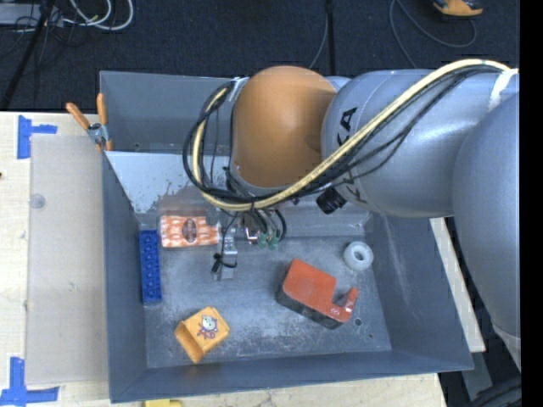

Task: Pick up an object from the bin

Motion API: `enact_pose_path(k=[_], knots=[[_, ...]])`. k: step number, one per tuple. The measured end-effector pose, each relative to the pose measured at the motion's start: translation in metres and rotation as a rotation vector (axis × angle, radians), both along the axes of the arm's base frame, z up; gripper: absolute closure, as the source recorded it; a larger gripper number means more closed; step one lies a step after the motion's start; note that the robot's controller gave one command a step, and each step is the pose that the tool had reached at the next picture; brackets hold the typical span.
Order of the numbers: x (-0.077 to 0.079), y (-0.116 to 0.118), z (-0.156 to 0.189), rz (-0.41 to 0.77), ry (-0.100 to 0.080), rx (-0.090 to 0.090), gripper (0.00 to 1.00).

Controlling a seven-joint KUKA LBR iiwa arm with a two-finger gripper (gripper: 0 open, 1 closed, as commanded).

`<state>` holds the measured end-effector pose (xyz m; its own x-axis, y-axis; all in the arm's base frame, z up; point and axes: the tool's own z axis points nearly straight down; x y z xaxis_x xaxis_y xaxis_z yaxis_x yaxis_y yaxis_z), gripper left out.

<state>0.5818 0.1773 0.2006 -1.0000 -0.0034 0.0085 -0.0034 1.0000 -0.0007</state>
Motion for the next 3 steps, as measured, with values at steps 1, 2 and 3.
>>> enact_pose_path(k=[1,2,3], knots=[[0.001,-0.001,0.005,-0.003,-0.007,0.001,0.0],[-0.024,-0.009,-0.031,0.095,-0.008,0.002,0.0],[-0.064,-0.038,-0.084,0.281,-0.007,0.003,0.0]])
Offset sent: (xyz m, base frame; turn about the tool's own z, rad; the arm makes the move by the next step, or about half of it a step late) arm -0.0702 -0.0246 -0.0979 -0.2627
